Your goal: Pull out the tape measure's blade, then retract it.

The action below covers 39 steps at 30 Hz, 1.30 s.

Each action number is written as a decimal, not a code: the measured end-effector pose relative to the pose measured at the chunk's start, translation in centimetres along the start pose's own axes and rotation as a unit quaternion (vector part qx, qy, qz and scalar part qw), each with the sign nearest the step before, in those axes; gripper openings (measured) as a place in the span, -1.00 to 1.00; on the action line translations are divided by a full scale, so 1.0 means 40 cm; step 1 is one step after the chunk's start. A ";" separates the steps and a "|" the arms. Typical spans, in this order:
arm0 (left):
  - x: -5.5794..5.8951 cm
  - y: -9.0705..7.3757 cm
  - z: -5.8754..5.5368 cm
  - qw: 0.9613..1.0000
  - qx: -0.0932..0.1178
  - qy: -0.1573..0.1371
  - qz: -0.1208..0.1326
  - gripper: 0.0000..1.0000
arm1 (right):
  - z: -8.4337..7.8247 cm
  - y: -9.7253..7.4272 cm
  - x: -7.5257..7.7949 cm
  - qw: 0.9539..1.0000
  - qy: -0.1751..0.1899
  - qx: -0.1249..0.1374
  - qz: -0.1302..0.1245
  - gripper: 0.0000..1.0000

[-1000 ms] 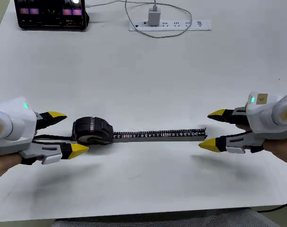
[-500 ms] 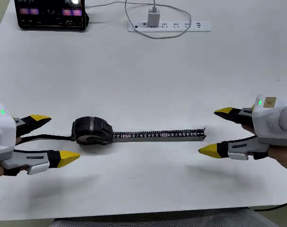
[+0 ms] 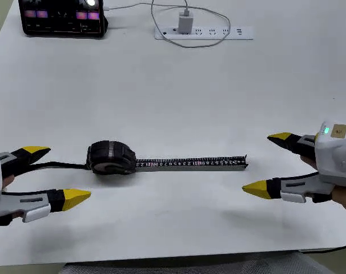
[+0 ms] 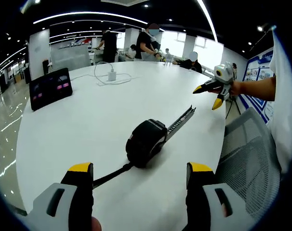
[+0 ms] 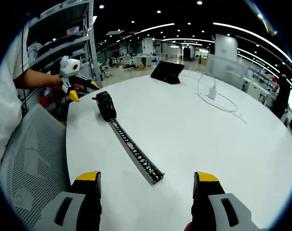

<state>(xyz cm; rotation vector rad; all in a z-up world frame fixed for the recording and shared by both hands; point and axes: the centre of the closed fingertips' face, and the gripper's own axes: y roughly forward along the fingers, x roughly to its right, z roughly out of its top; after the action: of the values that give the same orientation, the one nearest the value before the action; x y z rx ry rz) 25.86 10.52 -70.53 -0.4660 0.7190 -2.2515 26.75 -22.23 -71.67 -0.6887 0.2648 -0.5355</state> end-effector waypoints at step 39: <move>0.057 -0.066 -0.043 0.998 0.041 -0.018 0.047 0.61 | -0.042 -0.038 -0.079 0.998 0.018 0.036 -0.045 0.63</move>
<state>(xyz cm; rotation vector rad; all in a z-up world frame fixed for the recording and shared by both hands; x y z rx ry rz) 22.03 11.04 -69.98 -0.4241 0.6157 -2.1692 22.86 -22.35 -71.72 -0.6230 0.2473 -0.6407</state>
